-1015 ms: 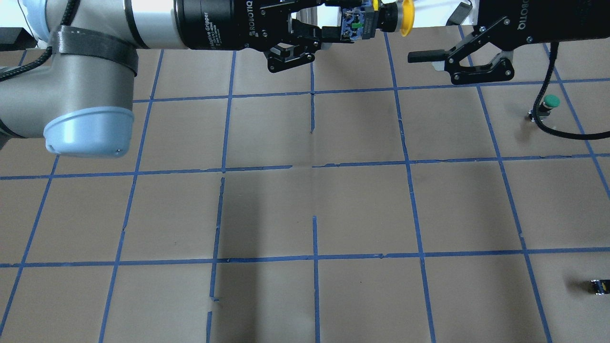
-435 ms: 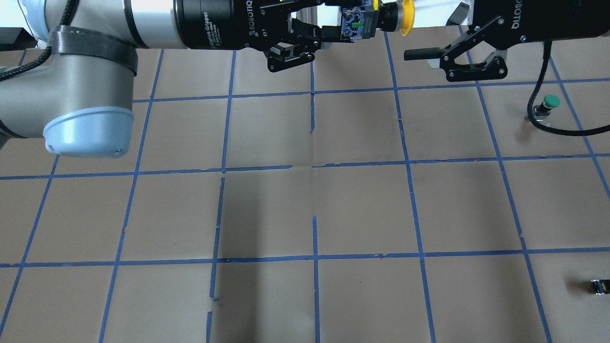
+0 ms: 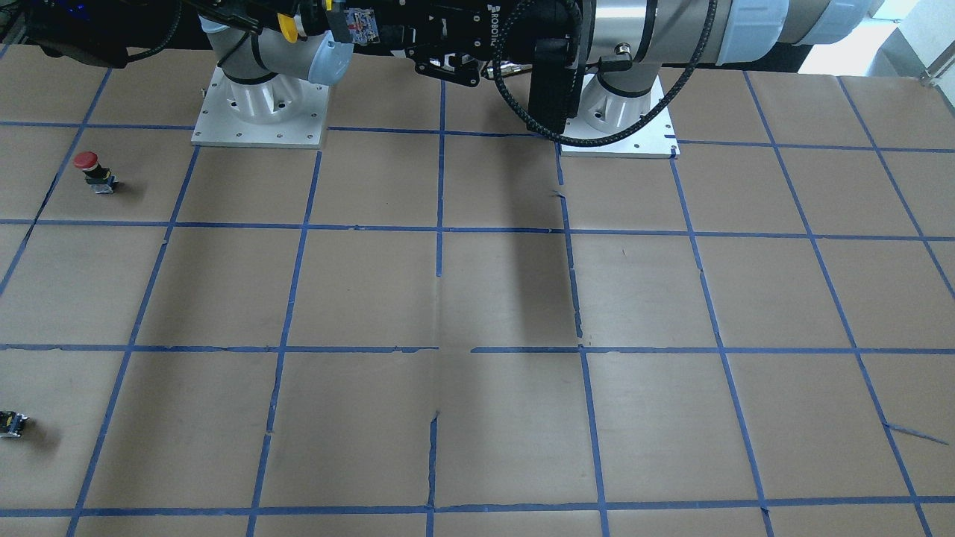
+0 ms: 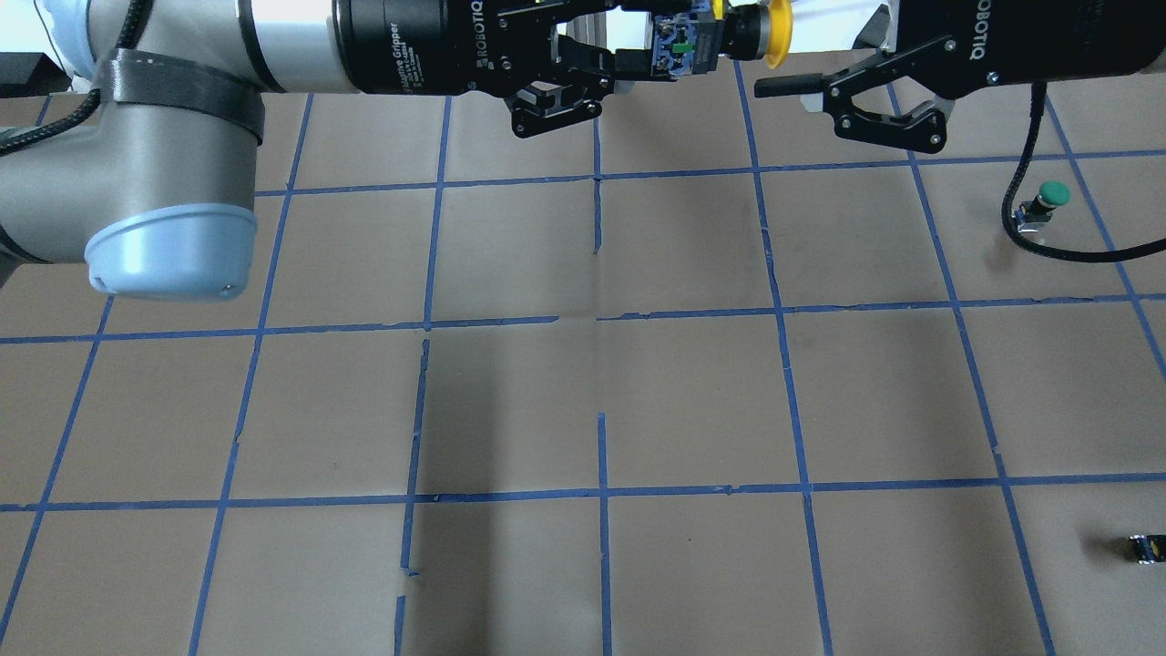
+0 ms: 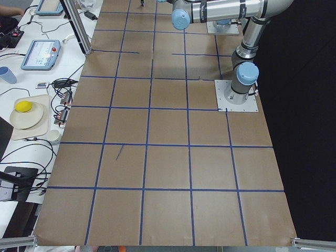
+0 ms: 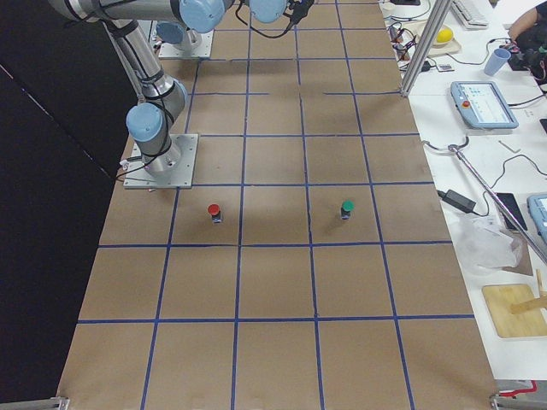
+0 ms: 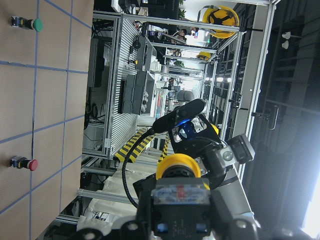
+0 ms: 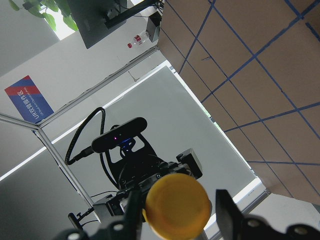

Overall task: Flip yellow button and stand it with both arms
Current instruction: 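Close the right gripper on the button and open the left gripper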

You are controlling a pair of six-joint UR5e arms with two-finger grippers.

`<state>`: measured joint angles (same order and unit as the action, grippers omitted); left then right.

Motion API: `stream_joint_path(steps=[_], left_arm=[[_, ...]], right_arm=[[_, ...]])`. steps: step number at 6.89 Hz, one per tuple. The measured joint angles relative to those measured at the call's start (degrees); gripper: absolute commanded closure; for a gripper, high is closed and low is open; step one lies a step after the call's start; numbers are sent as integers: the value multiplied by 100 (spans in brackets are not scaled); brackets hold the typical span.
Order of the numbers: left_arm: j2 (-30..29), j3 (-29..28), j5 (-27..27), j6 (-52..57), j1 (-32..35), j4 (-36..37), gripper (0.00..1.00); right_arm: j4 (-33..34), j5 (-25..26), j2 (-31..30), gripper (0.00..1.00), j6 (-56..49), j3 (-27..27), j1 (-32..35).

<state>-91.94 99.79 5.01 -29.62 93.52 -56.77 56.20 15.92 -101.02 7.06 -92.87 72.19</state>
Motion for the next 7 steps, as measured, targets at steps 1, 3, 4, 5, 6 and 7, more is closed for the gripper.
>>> stream_joint_path(steps=[1, 3, 4, 5, 6, 7], left_arm=[[-13, -4, -1, -4, 0, 47, 61], [-22, -34, 0, -91, -3, 98, 0], [-24, -71, 9, -155, -9, 102, 0], [-28, -97, 12, -254, -16, 107, 0], [-29, -108, 24, -358, -31, 111, 0], [-32, -113, 52, -465, -75, 115, 0]], right_arm=[[-1, 12, 2, 70, -5, 3, 8], [6, 42, 3, 70, 7, 5, 15], [20, 41, 4, 70, 21, 5, 15], [34, 42, 3, 70, 35, 5, 15], [47, 45, 4, 70, 46, 14, 14], [80, 144, 6, 70, 47, 32, 14]])
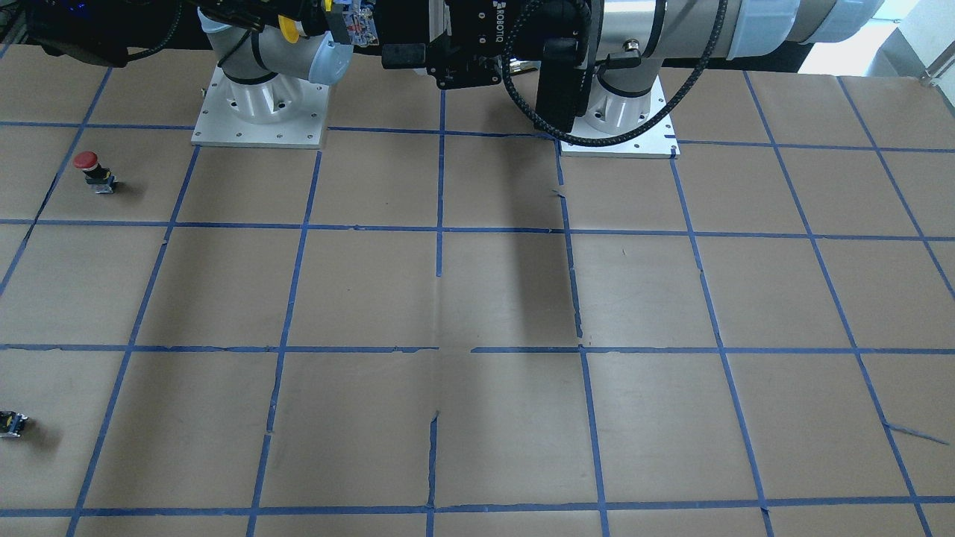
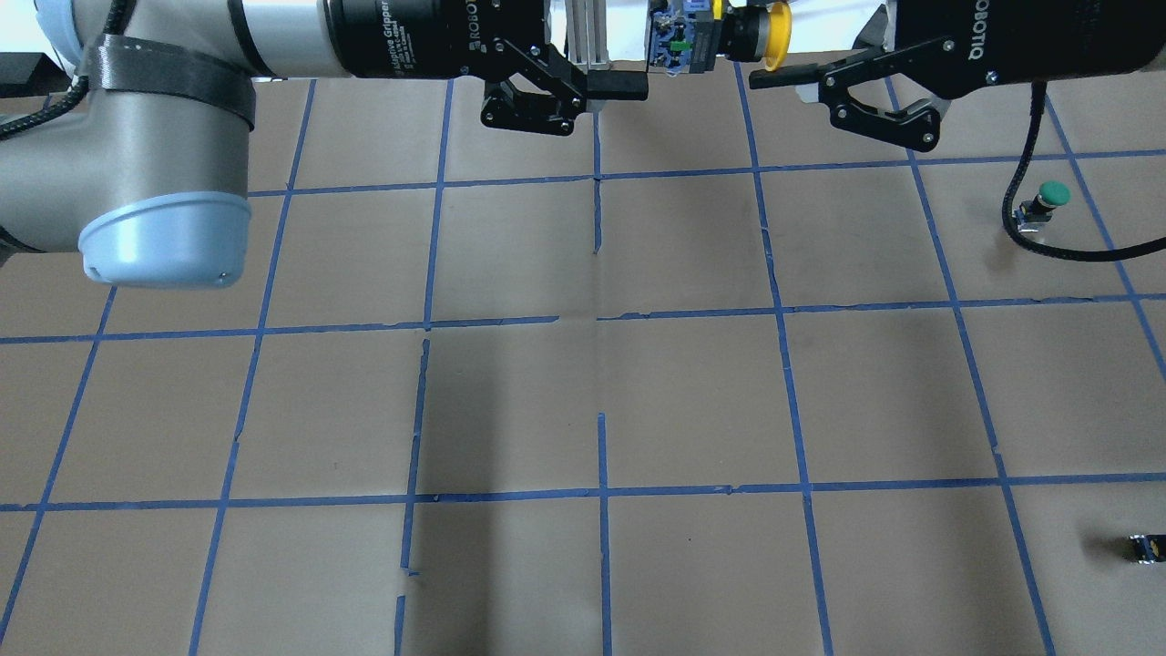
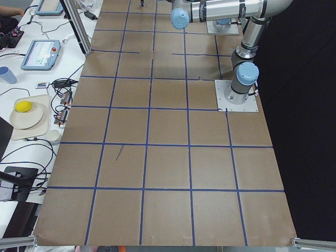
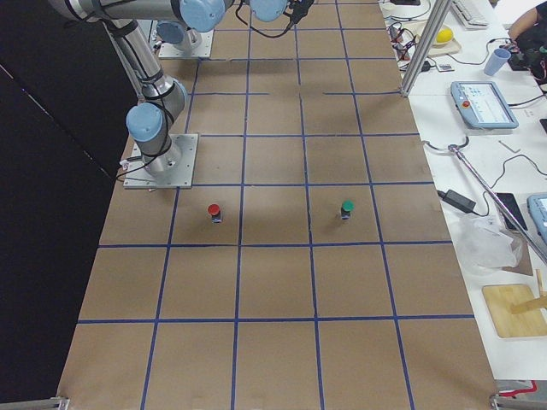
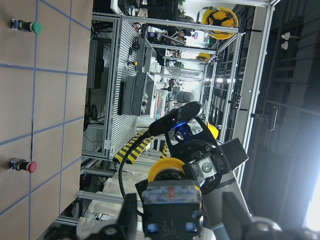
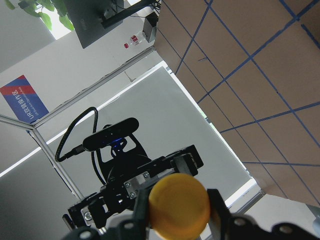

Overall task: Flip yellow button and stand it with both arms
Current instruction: 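Close the right gripper on the button and open the left gripper, then lower the button cap-up to the table with the right gripper while the left gripper withdraws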

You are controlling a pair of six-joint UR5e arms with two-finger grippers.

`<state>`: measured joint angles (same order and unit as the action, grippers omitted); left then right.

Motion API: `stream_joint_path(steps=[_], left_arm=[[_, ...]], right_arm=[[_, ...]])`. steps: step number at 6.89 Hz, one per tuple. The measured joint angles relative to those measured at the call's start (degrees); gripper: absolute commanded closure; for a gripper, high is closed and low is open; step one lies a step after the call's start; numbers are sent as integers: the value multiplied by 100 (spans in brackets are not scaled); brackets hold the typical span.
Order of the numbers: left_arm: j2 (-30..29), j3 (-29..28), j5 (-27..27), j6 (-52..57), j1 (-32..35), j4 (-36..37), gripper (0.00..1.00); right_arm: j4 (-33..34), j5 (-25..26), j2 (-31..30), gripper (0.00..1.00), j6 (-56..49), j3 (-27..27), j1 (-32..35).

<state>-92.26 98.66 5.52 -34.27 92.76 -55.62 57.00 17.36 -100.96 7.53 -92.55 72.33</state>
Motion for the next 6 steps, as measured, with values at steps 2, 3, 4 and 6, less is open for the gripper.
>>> stream_joint_path(steps=[2, 3, 4, 6], left_arm=[[-32, 4, 278, -149, -328, 15, 0], [-55, 38, 719, -149, -474, 14, 1], [-71, 86, 1322, -129, -521, 3, 1], [-90, 111, 2763, -108, -482, -11, 1]], right_arm=[[412, 1171, 8, 71, -20, -1, -2], [666, 1953, 20, 76, -85, -22, -4], [892, 2831, 49, 79, -176, -62, -3], [1838, 4933, 166, 84, -250, -485, -5]])
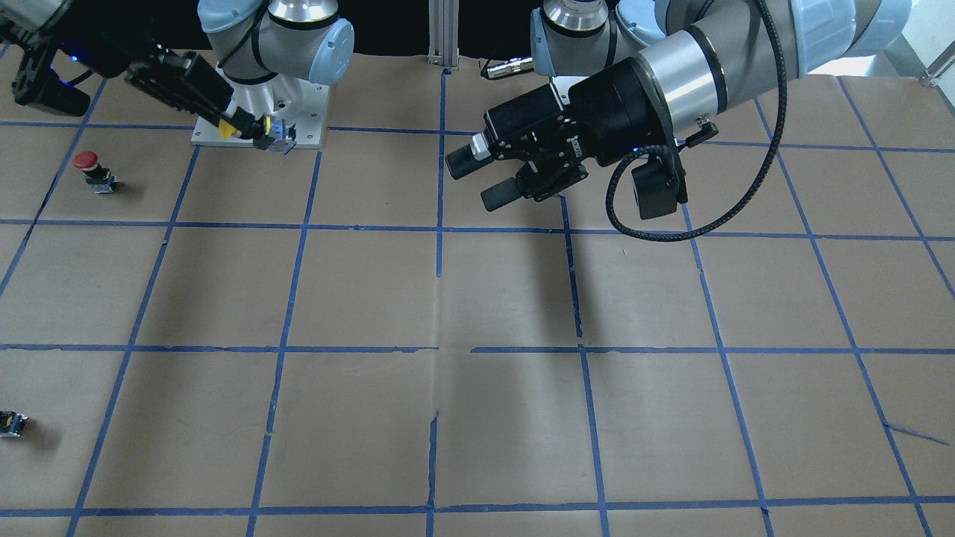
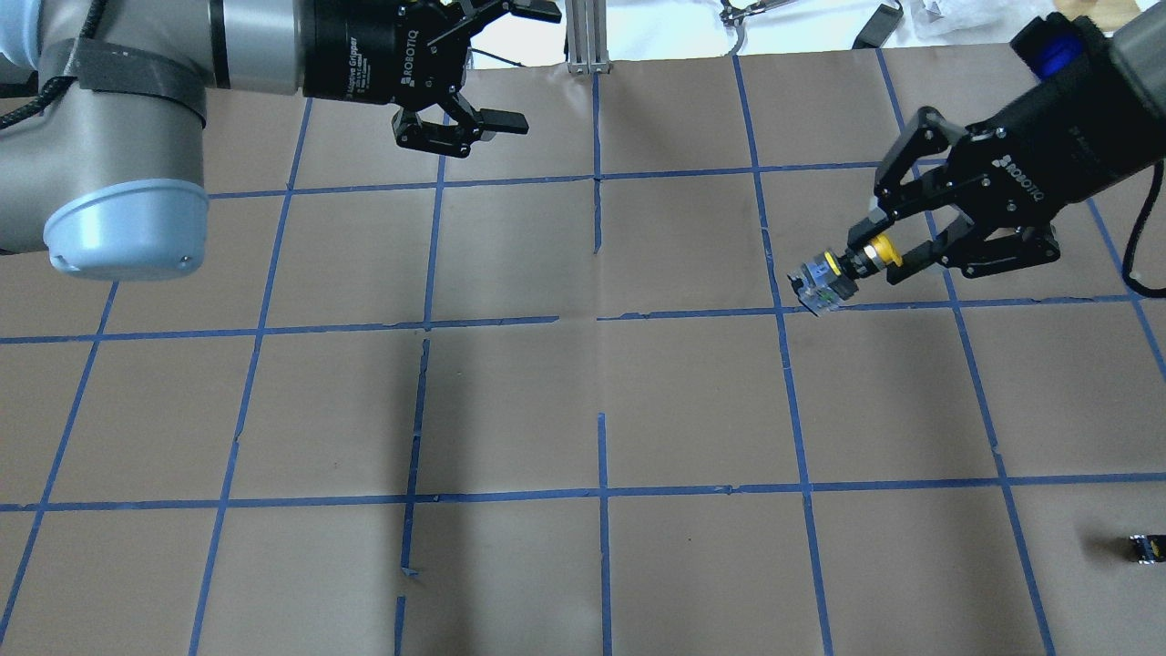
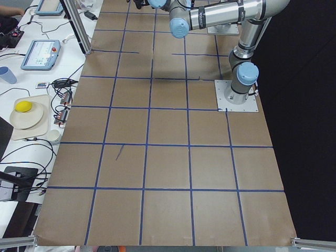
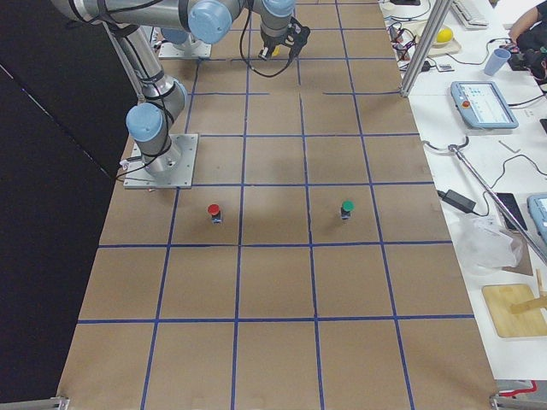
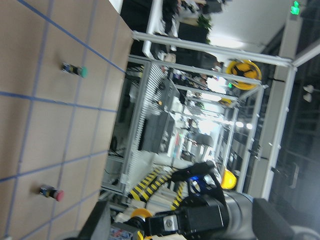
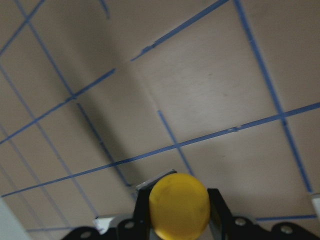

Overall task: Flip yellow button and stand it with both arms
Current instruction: 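Lower the button cap-up to the table with the right gripper while the left gripper withdraws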

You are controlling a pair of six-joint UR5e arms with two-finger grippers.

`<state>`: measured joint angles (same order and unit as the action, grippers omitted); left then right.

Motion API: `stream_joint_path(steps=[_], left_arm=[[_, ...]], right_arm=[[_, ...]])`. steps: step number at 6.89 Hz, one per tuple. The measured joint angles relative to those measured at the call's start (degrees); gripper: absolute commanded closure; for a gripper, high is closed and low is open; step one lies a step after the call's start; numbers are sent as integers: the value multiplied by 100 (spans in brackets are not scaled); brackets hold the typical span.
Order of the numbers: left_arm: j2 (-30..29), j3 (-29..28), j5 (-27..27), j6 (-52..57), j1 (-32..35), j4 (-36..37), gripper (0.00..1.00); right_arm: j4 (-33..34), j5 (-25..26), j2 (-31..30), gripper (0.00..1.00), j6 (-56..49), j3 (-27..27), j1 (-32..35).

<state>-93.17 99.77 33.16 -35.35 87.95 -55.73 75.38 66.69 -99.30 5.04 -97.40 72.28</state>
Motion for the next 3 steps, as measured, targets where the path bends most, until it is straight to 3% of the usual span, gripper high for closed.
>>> stream_joint_path(steps=[1, 3], left_arm=[[2, 8, 800, 14, 45, -15, 1], [0, 16, 2254, 79, 84, -80, 1]], right_arm=[[830, 1019, 53, 90, -5, -421, -13], [2634, 2614, 565, 93, -66, -1299, -107]])
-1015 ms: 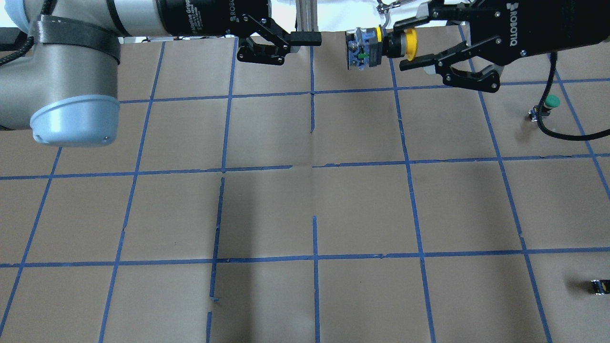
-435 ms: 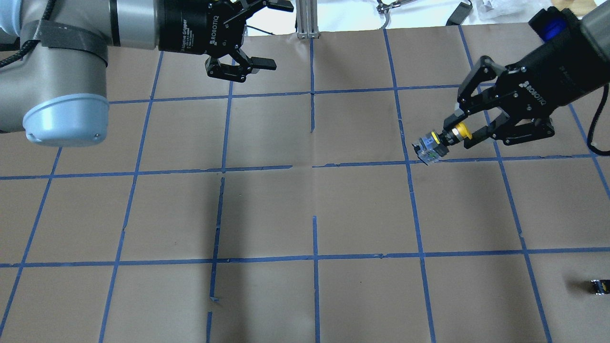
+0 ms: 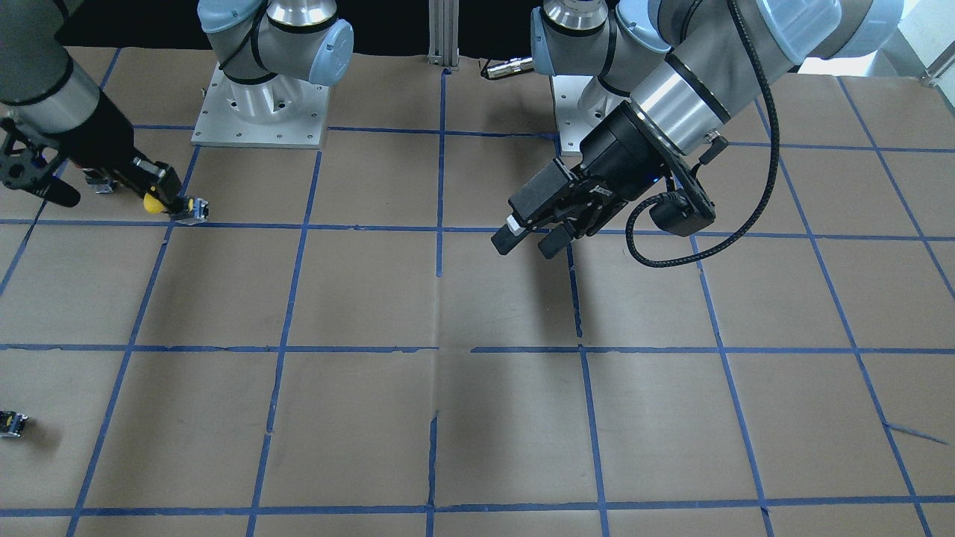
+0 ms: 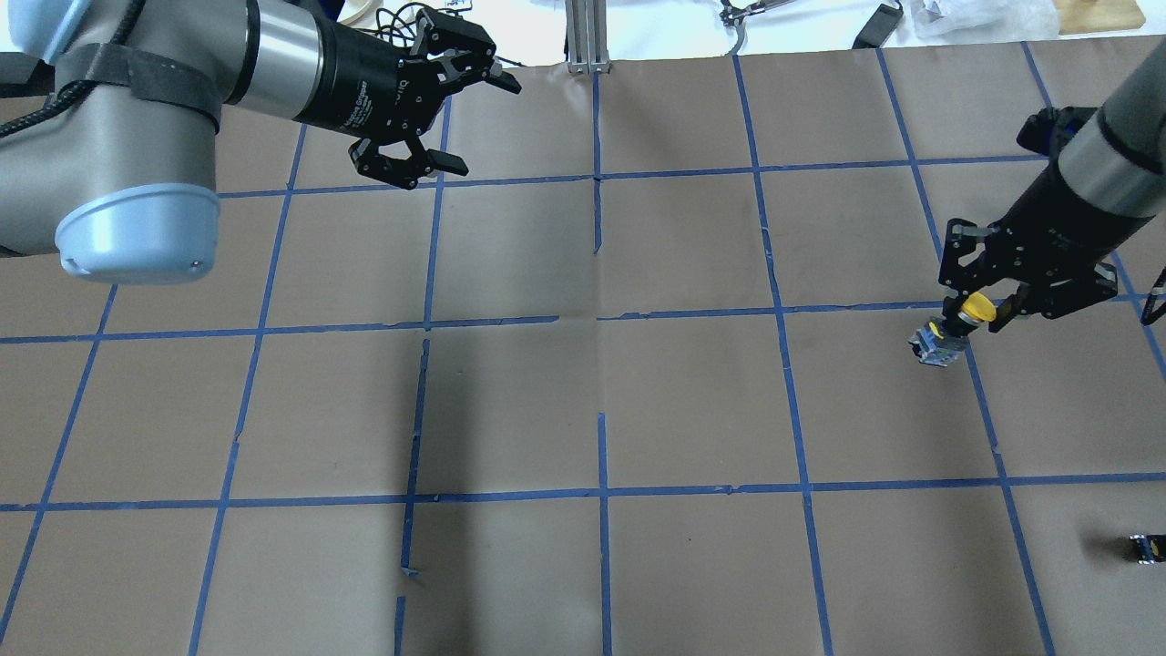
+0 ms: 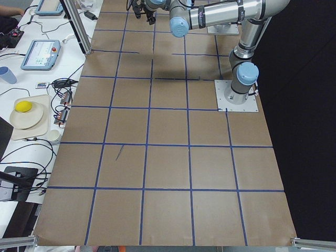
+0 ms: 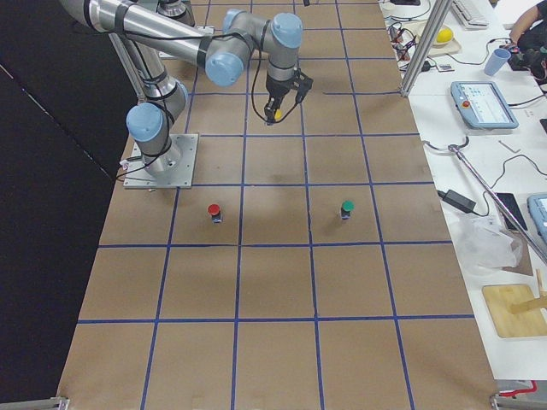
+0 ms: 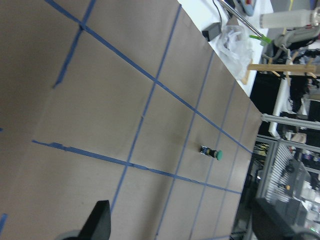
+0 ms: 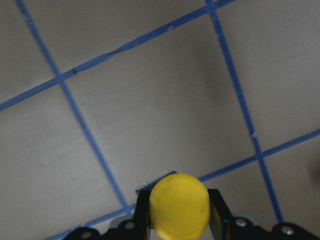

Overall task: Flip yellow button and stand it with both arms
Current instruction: 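Lower the button cap-up to the table with the right gripper while the left gripper withdraws, then open the right gripper to release the upright button while the left arm returns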

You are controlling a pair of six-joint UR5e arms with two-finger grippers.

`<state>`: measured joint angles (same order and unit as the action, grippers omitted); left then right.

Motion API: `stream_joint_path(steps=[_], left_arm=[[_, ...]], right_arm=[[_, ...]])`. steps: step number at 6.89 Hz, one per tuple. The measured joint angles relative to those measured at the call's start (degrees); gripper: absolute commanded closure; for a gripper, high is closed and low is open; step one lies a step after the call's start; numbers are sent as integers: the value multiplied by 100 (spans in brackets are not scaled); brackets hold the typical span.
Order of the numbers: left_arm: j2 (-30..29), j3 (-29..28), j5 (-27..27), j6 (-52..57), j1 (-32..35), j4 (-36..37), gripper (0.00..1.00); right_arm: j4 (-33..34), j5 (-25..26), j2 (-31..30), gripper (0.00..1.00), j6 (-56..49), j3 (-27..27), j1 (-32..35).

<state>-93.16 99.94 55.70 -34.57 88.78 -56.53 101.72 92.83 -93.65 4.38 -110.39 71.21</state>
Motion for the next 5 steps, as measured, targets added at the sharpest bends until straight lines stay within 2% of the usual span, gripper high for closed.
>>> stream_joint_path(steps=[2, 3, 5], left_arm=[[13, -95, 1271, 360, 39, -498, 1], [31, -170, 1775, 588, 46, -857, 1], [52, -319, 2578, 1149, 51, -1490, 1]], right_arm=[[1642, 1124, 919, 96, -160, -357, -240], [2199, 1473, 1280, 96, -321, -400, -472], [2948, 1666, 1655, 97, -1103, -437, -1071]])
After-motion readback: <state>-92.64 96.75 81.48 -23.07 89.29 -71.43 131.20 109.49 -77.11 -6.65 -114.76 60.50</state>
